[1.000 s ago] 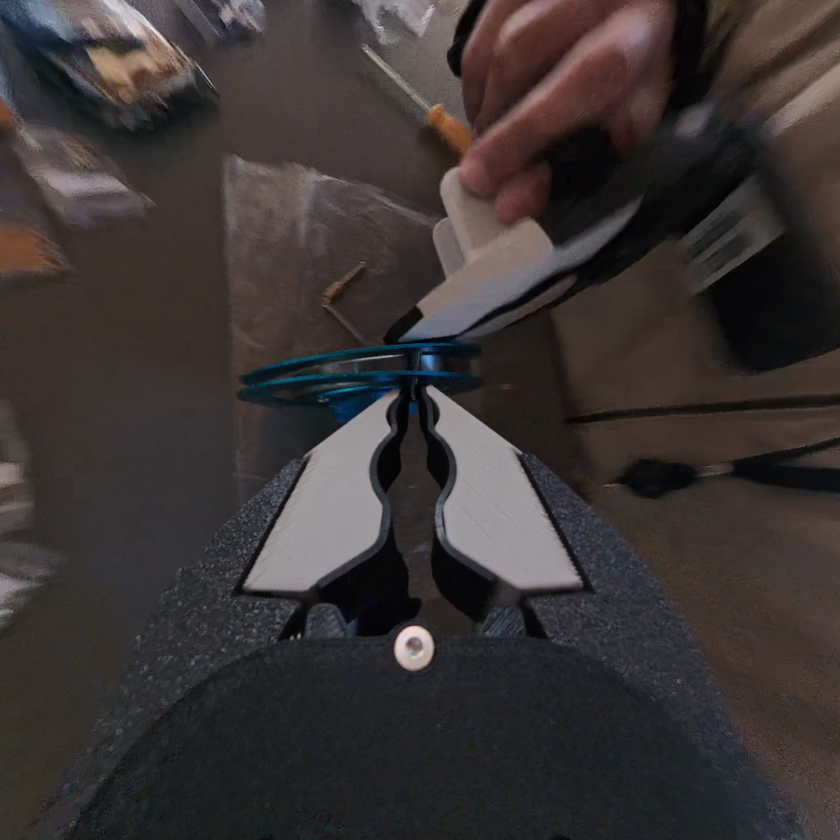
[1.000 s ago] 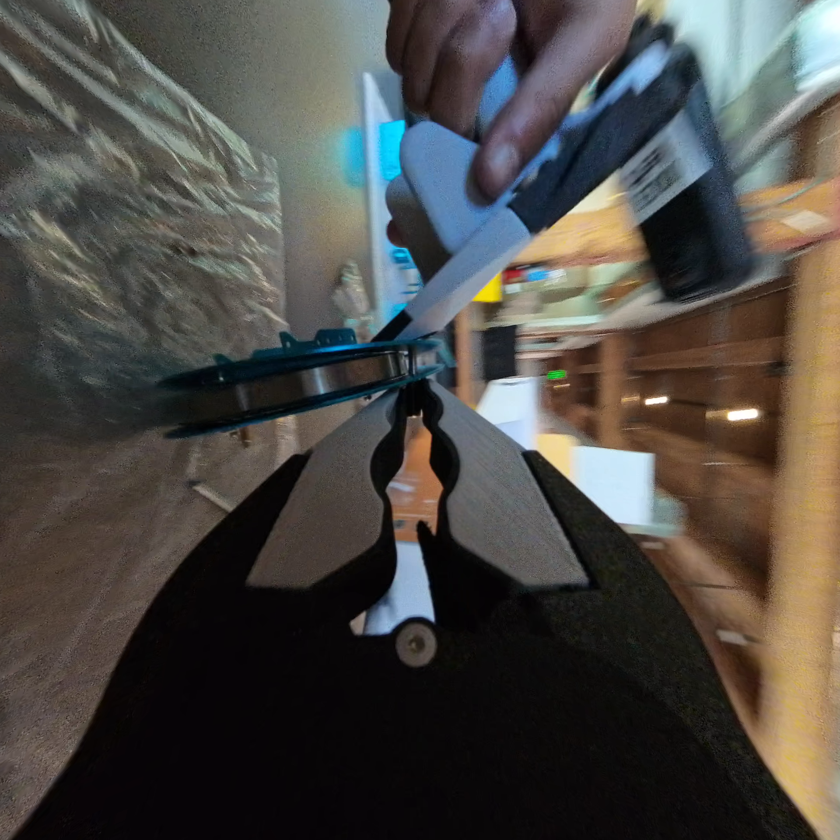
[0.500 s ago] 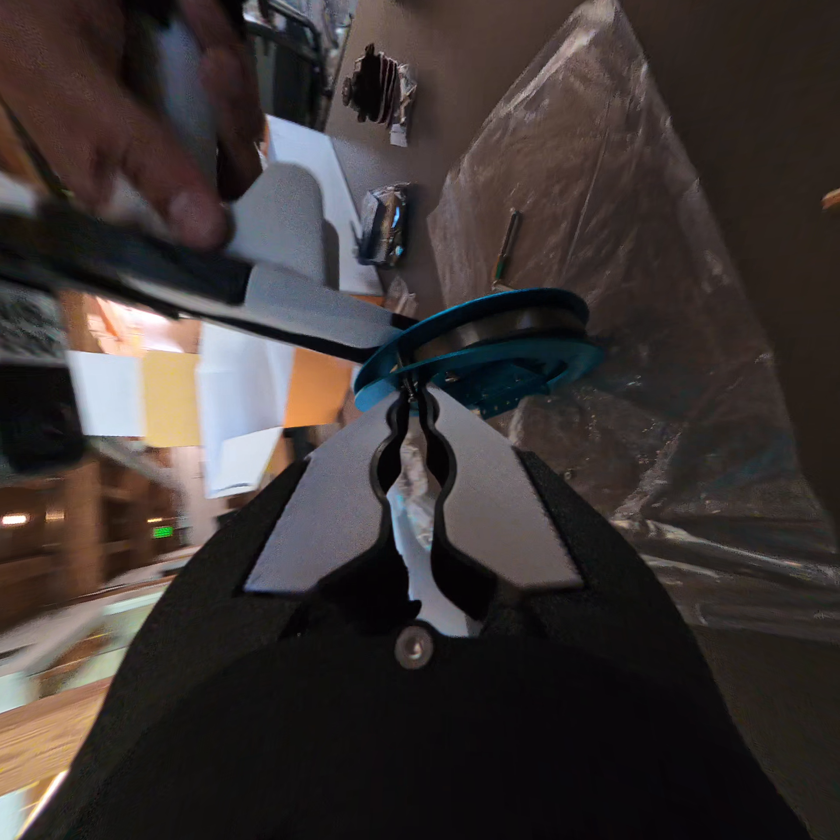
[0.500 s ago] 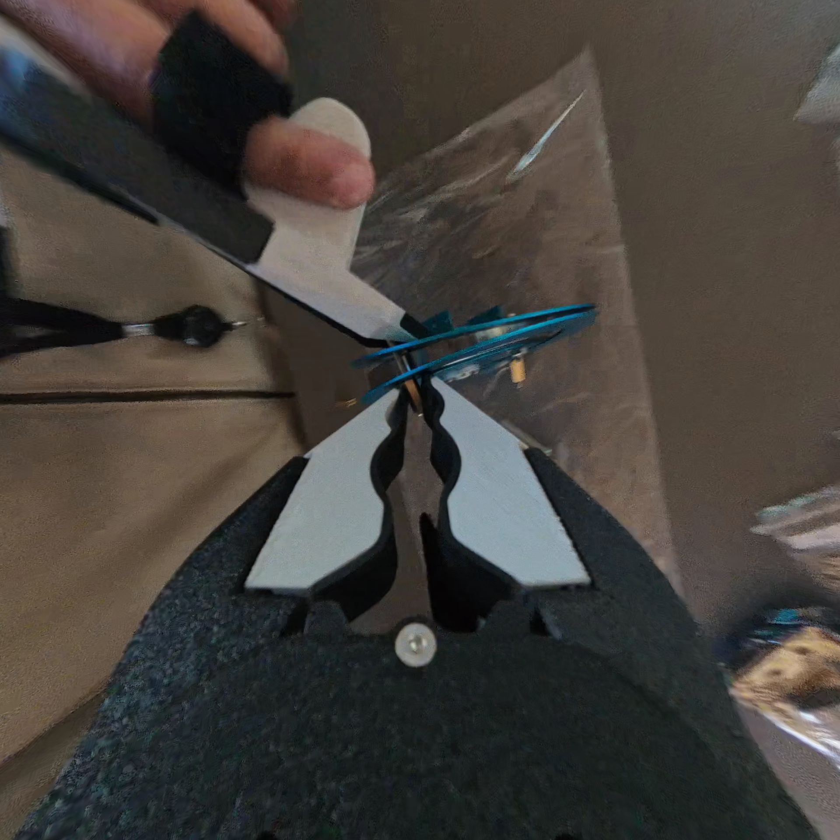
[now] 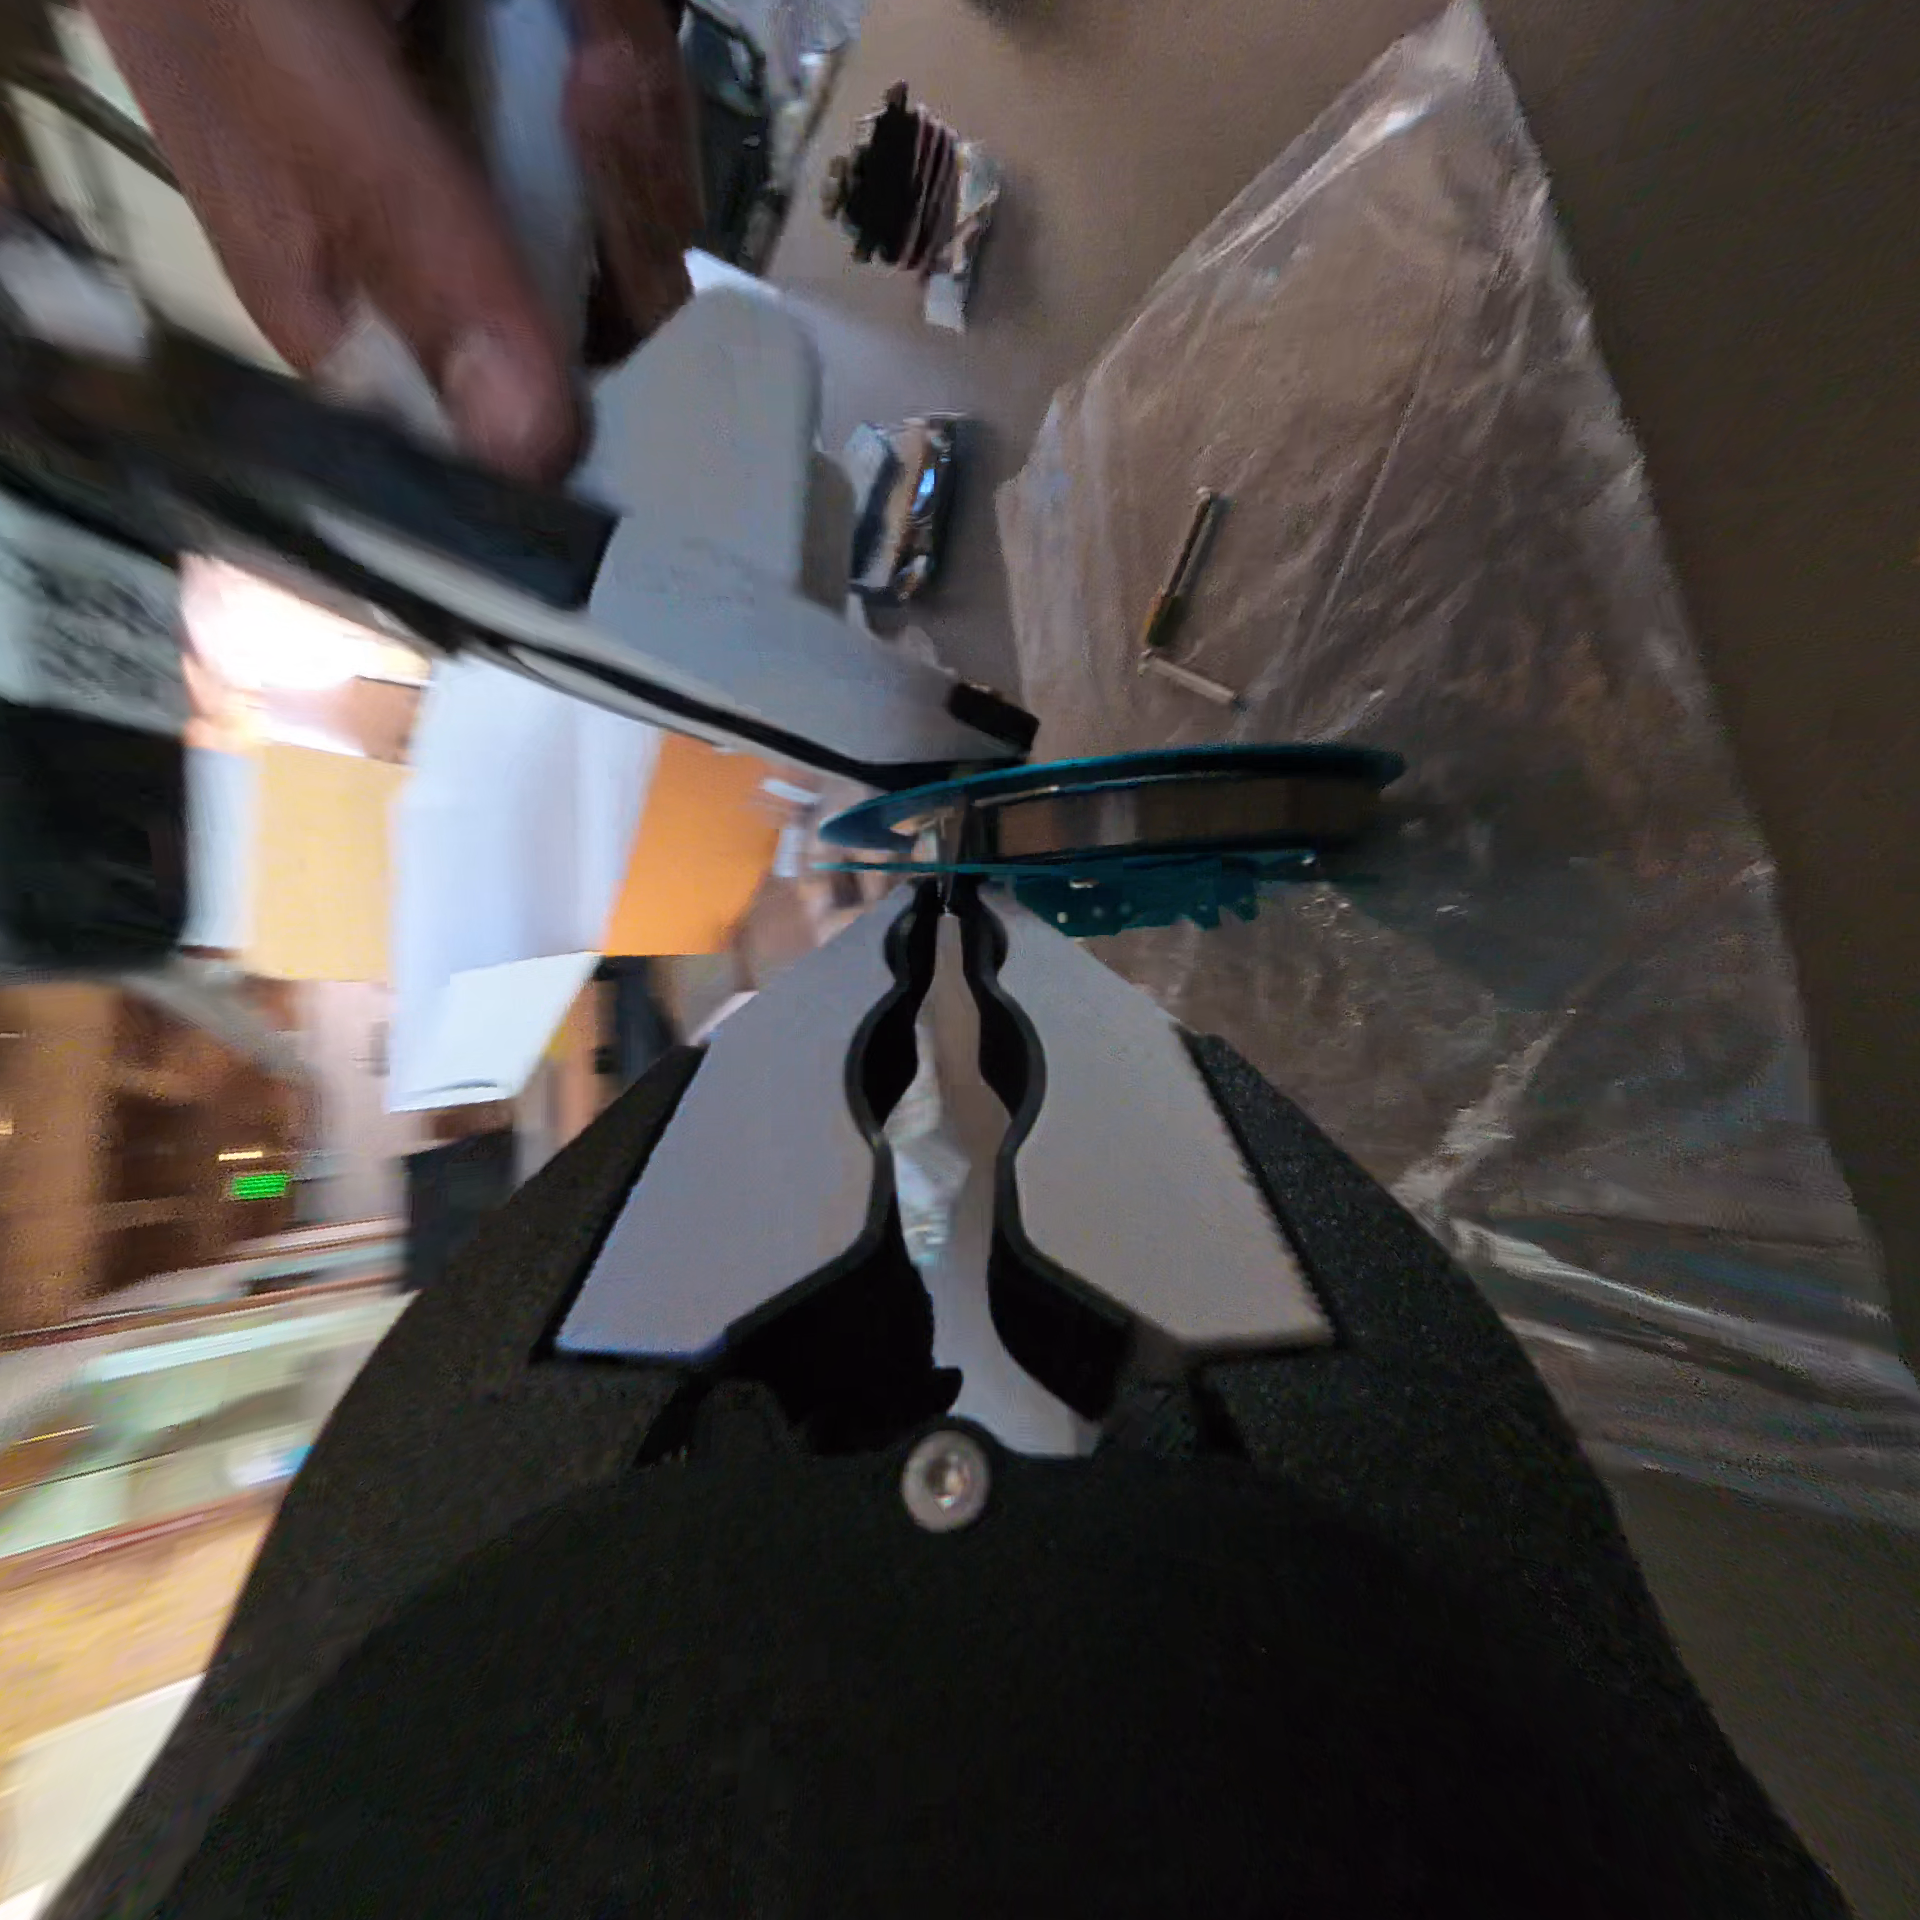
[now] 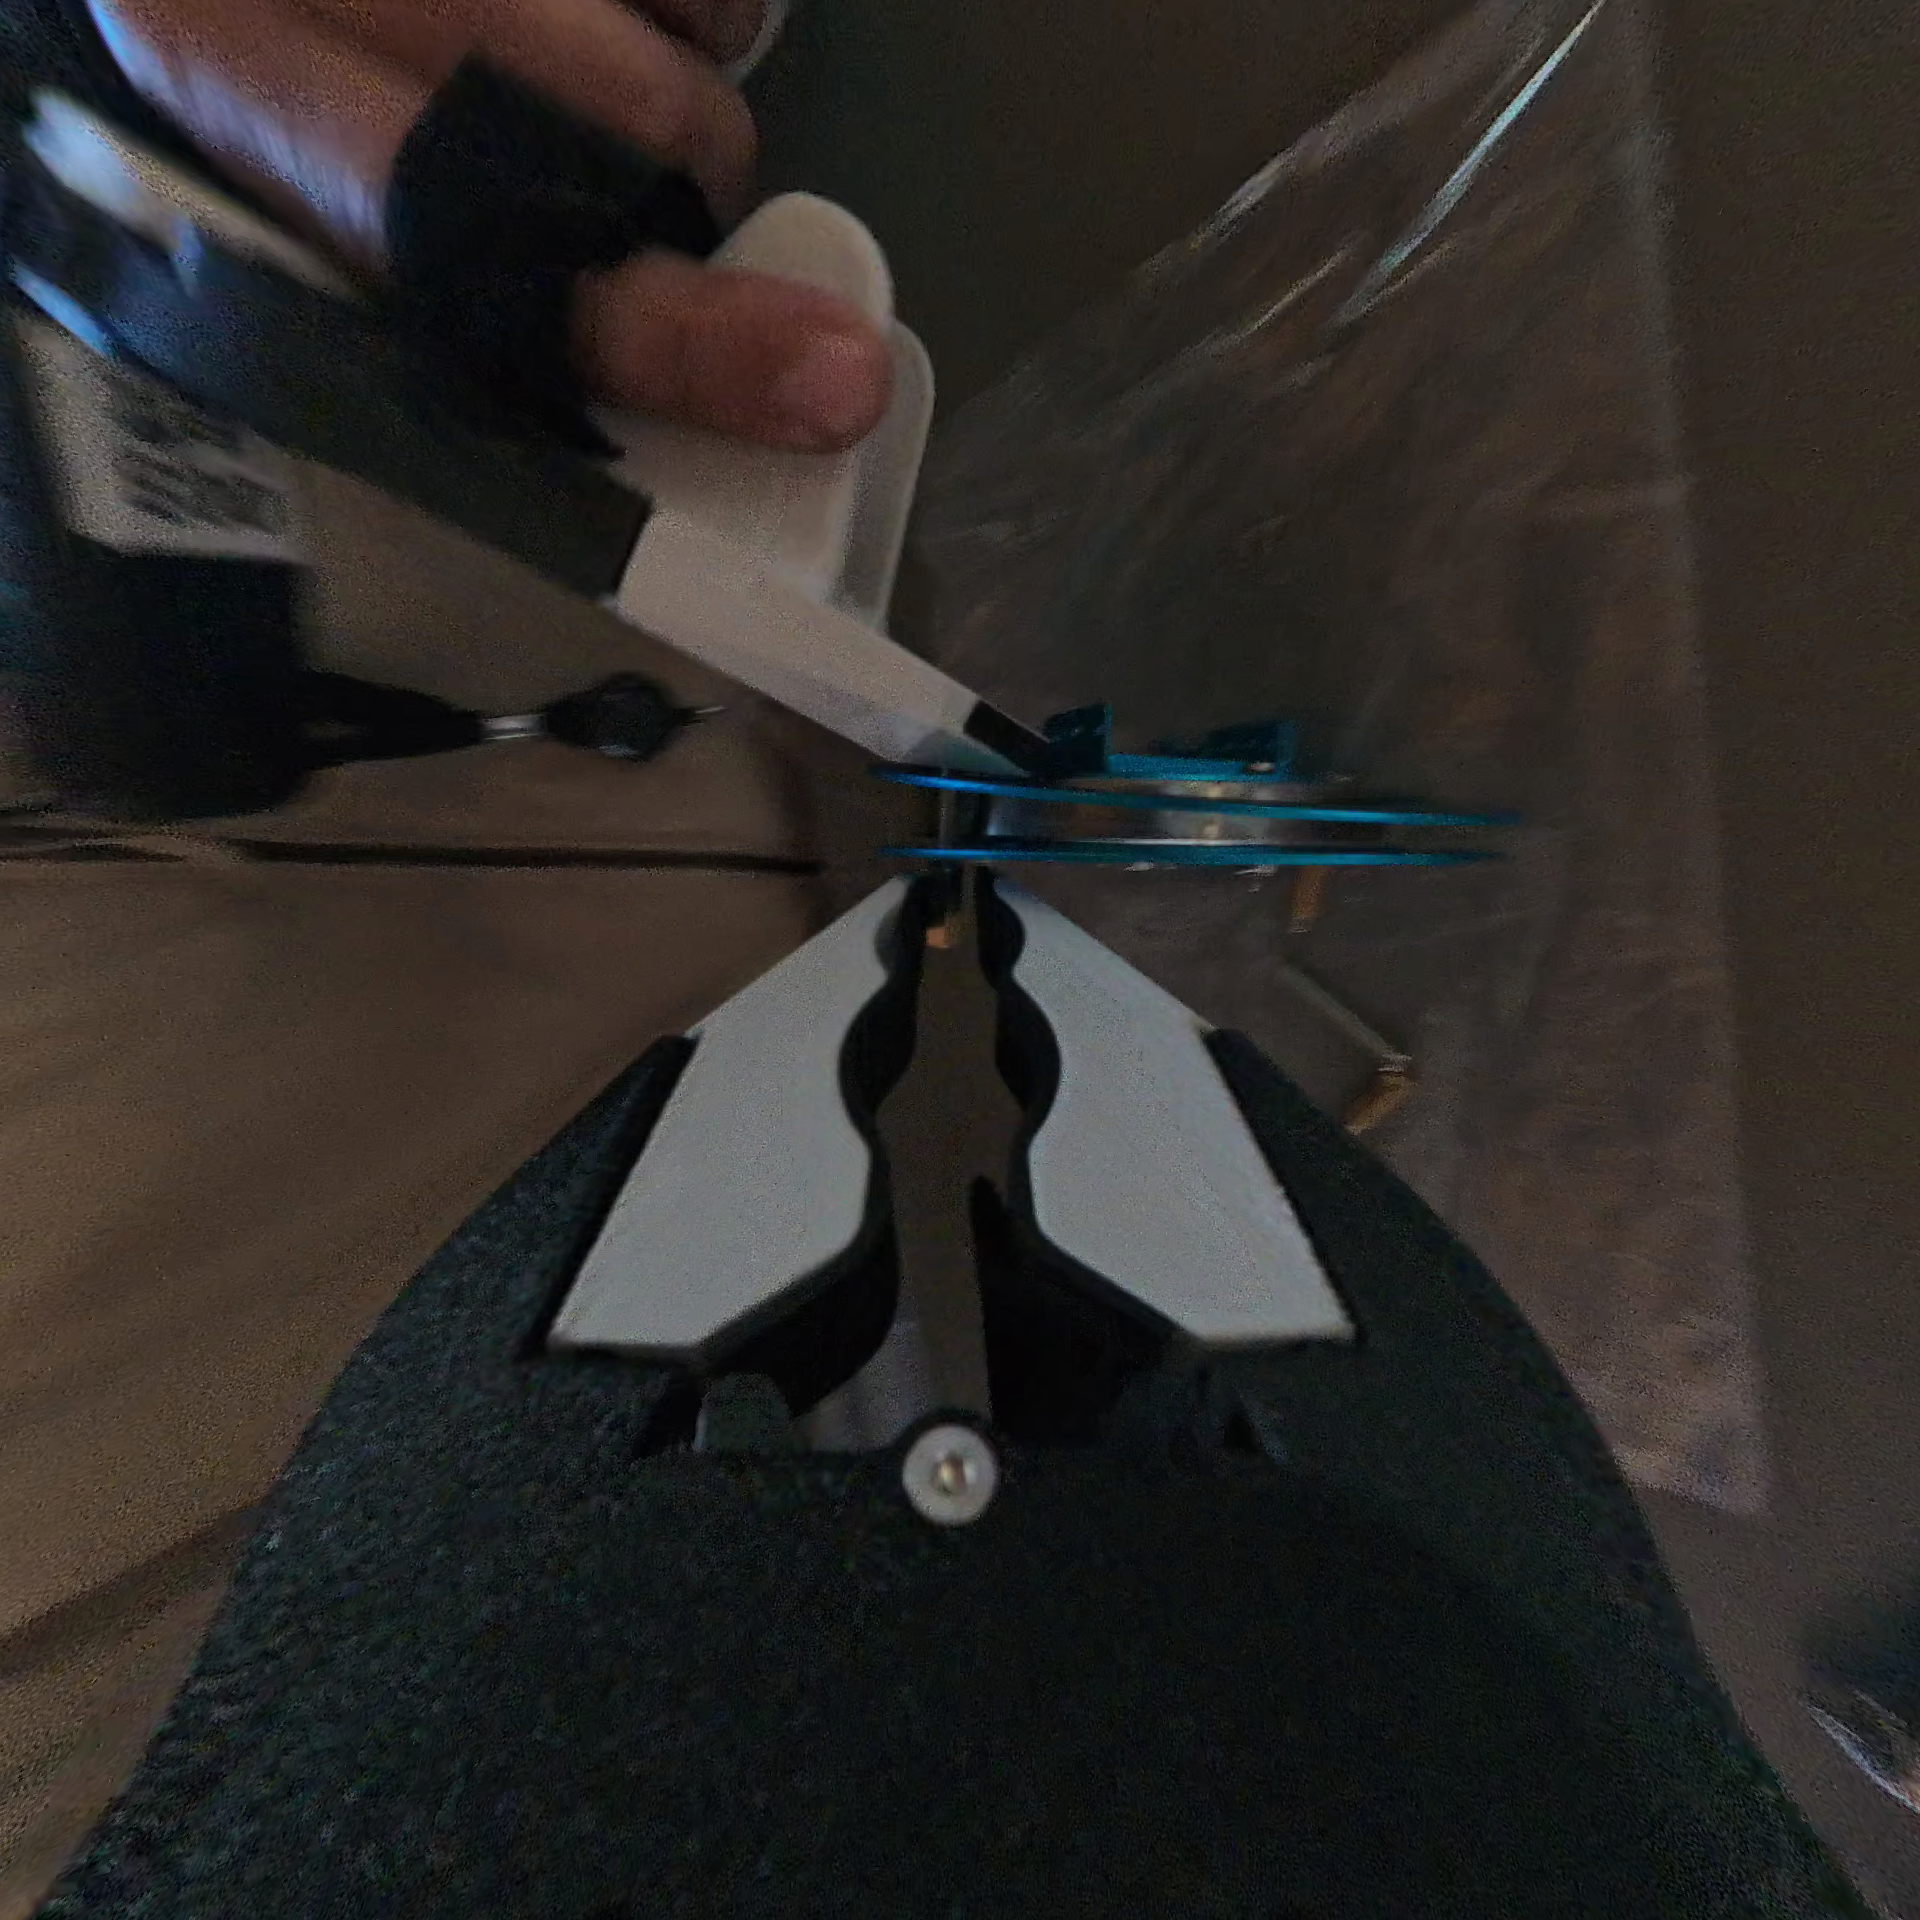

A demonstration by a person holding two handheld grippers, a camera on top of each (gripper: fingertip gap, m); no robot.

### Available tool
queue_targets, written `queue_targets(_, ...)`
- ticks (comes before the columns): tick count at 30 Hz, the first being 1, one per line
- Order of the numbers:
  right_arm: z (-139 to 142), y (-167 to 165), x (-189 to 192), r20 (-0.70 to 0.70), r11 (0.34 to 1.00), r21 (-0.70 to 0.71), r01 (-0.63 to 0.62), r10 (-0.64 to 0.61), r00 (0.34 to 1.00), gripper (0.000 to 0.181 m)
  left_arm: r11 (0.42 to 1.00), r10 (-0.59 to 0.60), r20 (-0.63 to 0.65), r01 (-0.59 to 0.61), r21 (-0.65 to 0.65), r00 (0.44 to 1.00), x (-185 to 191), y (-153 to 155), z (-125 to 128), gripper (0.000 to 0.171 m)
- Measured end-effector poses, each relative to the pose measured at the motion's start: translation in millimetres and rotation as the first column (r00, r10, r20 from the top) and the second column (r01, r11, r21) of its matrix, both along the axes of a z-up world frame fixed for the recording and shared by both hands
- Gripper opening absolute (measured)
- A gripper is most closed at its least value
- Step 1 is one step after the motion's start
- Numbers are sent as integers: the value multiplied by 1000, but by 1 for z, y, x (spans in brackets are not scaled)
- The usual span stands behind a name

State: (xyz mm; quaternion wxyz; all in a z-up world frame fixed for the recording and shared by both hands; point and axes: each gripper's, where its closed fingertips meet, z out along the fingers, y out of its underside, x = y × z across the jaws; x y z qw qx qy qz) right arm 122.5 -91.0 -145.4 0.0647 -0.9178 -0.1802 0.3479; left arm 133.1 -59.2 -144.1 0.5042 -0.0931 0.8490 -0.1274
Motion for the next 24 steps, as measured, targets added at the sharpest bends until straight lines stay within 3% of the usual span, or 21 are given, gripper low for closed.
queue_targets(2,0,10,12,234,964,264,-15,-49,971,27,992,2,-131,-19,-126,991,1,3,-2,2)
queue_targets(5,13,14,15,477,792,591,-153,-190,858,33,959,-24,-315,-68,-276,949,2,9,-4,2)
queue_targets(8,17,16,30,691,601,701,-384,-439,574,40,890,-91,-506,-158,-427,858,-1,12,-6,2)
queue_targets(10,25,17,30,742,474,640,-605,-586,325,38,833,-175,-611,-216,-510,772,-5,11,-6,2)
queue_targets(11,30,18,26,737,423,571,-703,-642,212,28,788,-231,-662,-262,-557,713,-7,10,-6,3)
queue_targets(12,28,19,21,732,394,506,-767,-666,141,24,745,-289,-706,-311,-590,647,-10,9,-5,3)
queue_targets(14,16,23,15,731,398,477,-784,-675,102,23,689,-366,-744,-375,-620,558,-11,9,-5,3)
queue_targets(17,7,29,17,737,414,456,-788,-671,74,29,637,-424,-765,-441,-633,485,-12,7,-3,2)
queue_targets(21,7,33,23,741,420,449,-788,-668,66,23,619,-445,-766,-459,-637,464,-14,4,-3,2)
queue_targets(24,15,35,25,742,417,419,-806,-669,40,4,652,-396,-758,-422,-630,518,-13,5,-3,2)
